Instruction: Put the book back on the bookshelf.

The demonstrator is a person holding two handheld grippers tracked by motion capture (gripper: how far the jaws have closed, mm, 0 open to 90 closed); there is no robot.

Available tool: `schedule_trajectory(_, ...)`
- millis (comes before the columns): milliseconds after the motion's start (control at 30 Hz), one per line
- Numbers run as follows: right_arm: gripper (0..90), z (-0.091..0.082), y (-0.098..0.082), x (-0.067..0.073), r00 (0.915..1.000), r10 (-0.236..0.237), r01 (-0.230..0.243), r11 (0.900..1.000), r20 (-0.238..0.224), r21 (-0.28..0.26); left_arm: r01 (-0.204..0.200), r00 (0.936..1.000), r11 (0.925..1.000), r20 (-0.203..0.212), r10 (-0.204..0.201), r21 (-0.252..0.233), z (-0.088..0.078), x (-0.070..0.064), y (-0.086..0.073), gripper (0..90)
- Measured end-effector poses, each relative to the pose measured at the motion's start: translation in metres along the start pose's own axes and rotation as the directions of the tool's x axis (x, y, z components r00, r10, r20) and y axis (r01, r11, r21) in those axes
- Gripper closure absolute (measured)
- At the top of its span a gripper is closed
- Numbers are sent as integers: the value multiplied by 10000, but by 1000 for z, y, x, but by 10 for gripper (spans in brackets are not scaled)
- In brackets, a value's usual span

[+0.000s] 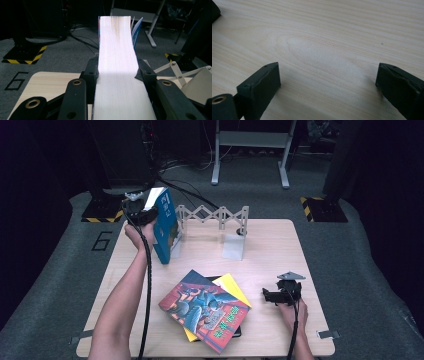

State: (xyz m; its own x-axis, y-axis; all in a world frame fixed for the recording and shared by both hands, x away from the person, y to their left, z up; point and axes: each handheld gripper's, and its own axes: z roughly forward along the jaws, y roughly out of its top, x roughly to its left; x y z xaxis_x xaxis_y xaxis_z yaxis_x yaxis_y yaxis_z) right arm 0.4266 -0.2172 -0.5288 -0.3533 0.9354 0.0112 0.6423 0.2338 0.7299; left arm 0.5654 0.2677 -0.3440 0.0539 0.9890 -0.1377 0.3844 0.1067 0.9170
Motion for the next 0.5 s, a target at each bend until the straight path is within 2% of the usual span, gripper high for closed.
schedule_trajectory(67, 50, 0, 0, 0, 10000, -3, 3, 10000, 0, -3, 174, 9998, 9997, -91, -175, -153, 2, 0, -1, 612)
schedule_trajectory(267, 53, 0, 0, 0, 10000, -12, 12, 10000, 18, -7, 269, 9993, 9994, -264, -275, -206, 1, 1, -4, 608)
schedule_trajectory(333, 55, 0, 0, 0, 10000, -91, 91, 10000, 33, 2, 246, 9991, 9995, -353, -253, -188, 1, 2, -4, 605)
schedule_trajectory(367, 55, 0, 0, 0, 10000, -11, 11, 10000, 37, -11, 85, 9991, 9999, -404, -89, -105, 0, 3, -4, 604)
schedule_trajectory(500, 56, 0, 0, 1, 10000, -6, 7, 10000, 68, -20, -6, 9996, 9999, -279, 9, 115, -1, 5, -3, 595)
